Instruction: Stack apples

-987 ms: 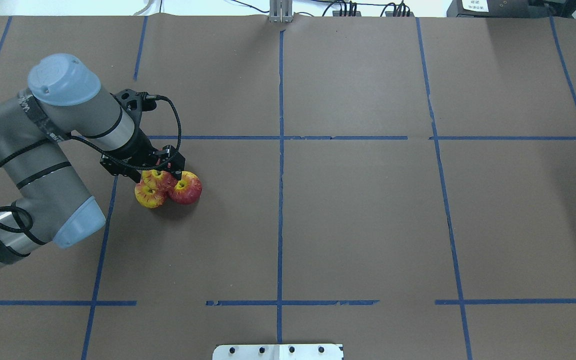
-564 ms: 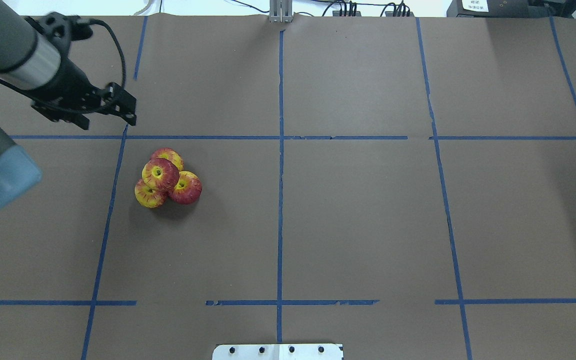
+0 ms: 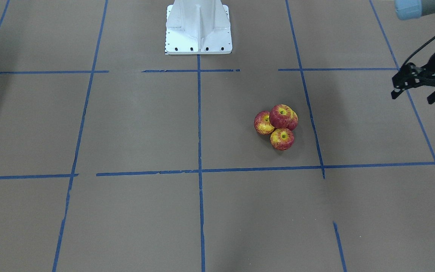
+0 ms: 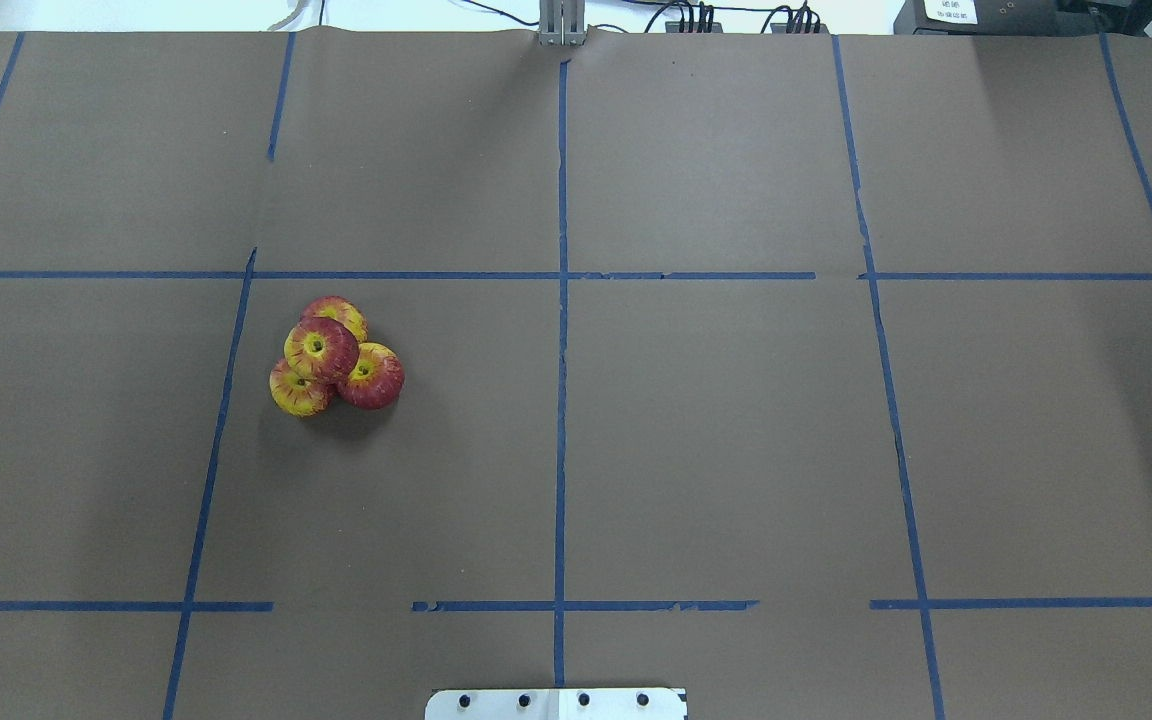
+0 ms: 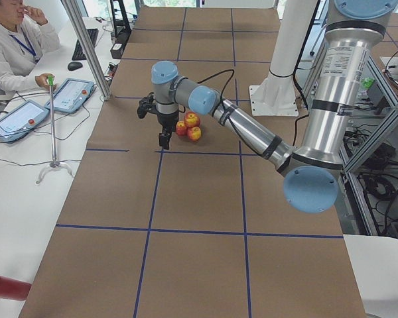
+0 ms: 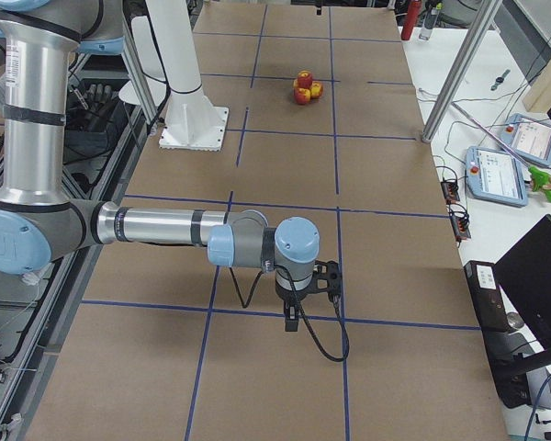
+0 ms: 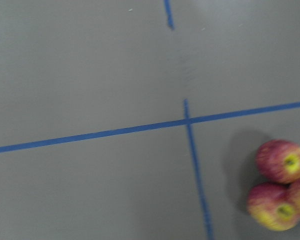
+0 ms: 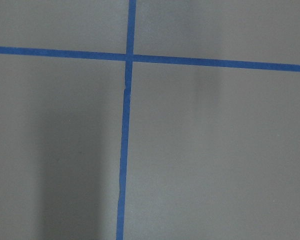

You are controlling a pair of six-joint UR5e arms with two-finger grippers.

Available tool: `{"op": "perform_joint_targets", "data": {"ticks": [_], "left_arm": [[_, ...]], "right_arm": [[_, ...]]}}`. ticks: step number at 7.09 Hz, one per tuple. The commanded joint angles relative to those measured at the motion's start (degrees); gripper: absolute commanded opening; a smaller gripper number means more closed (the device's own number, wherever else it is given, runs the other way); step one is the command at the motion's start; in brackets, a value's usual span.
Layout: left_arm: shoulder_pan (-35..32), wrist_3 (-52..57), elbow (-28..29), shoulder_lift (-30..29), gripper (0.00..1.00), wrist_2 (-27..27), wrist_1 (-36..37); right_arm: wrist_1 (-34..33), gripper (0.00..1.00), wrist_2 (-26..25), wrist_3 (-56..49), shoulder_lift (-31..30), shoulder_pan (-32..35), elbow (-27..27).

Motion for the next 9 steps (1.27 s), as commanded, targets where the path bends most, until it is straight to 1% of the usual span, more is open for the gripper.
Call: {"op": "perform_joint_targets", "data": {"ticks": [1, 2, 4, 7, 9], "left_arm": [[-14.2, 25.1, 17.0, 0.6, 0.98, -3.1, -0.1], [-20.1, 32.3, 24.8, 0.5, 0.98, -3.3, -1.2], [-20.4, 32.0, 24.9, 1.9, 1.00, -3.2, -0.8], [-20.3, 31.9, 24.6, 2.0, 1.00, -3.3, -0.8], [-20.3, 25.7, 22.6, 2.0, 1.00, -2.8, -1.2]], "right_arm": [[0.0, 1.00, 0.0, 0.0, 0.0, 0.0, 0.0], [0.0, 1.00, 0.0, 0.0, 0.0, 0.0, 0.0], [0.0, 1.00, 0.0, 0.0, 0.0, 0.0, 0.0], [0.0, 1.00, 0.0, 0.0, 0.0, 0.0, 0.0], [0.0, 1.00, 0.0, 0.0, 0.0, 0.0, 0.0]]}}
